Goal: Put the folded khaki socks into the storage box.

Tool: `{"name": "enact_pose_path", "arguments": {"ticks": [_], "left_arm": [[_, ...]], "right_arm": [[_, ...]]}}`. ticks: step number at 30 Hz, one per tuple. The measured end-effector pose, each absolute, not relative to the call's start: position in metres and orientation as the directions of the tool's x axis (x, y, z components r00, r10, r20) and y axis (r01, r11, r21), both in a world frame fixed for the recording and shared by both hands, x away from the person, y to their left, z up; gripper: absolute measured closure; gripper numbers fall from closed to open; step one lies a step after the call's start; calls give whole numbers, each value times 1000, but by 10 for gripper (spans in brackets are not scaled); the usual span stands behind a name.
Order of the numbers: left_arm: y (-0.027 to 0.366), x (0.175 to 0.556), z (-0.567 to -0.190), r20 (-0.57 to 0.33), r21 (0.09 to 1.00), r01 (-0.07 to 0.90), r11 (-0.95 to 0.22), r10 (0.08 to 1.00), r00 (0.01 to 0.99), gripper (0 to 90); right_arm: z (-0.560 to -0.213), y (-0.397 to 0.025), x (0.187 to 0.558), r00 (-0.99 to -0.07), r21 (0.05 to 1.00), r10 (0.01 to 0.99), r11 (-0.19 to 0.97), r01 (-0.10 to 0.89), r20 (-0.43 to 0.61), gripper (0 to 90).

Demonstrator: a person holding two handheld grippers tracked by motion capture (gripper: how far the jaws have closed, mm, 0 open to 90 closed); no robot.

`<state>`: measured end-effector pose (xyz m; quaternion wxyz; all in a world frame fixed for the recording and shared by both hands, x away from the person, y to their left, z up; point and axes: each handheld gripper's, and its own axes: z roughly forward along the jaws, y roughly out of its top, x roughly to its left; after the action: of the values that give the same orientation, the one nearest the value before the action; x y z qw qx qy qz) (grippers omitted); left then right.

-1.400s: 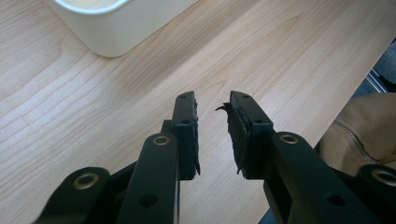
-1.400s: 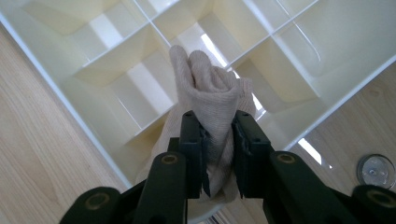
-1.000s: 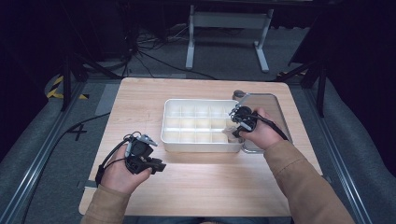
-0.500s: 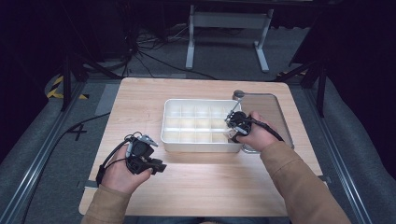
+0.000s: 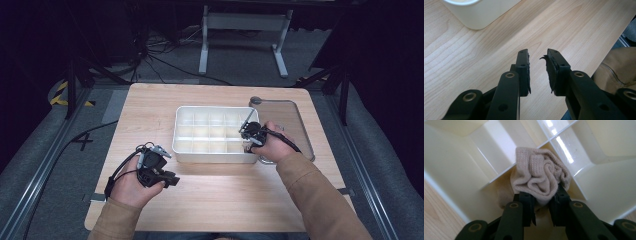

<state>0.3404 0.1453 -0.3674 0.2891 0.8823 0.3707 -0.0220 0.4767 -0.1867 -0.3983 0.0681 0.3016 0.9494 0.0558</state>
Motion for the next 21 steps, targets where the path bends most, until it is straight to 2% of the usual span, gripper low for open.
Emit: {"name": "enact_pose_path", "arguments": {"ticks": [4, 6, 11, 14, 17, 19, 21], "left_arm": [[145, 340, -367, -251, 495, 666, -559, 641, 725, 715], [145, 341, -367, -248, 495, 665, -559, 643, 725, 708], [144, 341, -368, -249, 491, 670, -558, 647, 721, 705], [143, 341, -368, -249, 488, 668, -562, 643, 724, 705], [143, 341, -369, -248, 488, 668, -563, 644, 724, 705], [144, 341, -369, -248, 487, 668, -563, 644, 724, 704], [144, 341, -369, -251, 484, 671, -561, 646, 721, 705]], "right_arm": [[-390, -186, 474, -815, 141, 569, 821, 554, -110, 643], [-384, -187, 474, -808, 167, 579, 812, 559, -107, 603], [-370, -187, 471, -808, 219, 577, 809, 546, -118, 583], [-362, -184, 470, -806, 273, 582, 797, 538, -110, 629], [-359, -181, 469, -806, 287, 577, 801, 526, -133, 700], [-359, -179, 469, -808, 288, 573, 804, 520, -142, 711], [-363, -174, 470, -814, 282, 563, 812, 512, -142, 801]]}}
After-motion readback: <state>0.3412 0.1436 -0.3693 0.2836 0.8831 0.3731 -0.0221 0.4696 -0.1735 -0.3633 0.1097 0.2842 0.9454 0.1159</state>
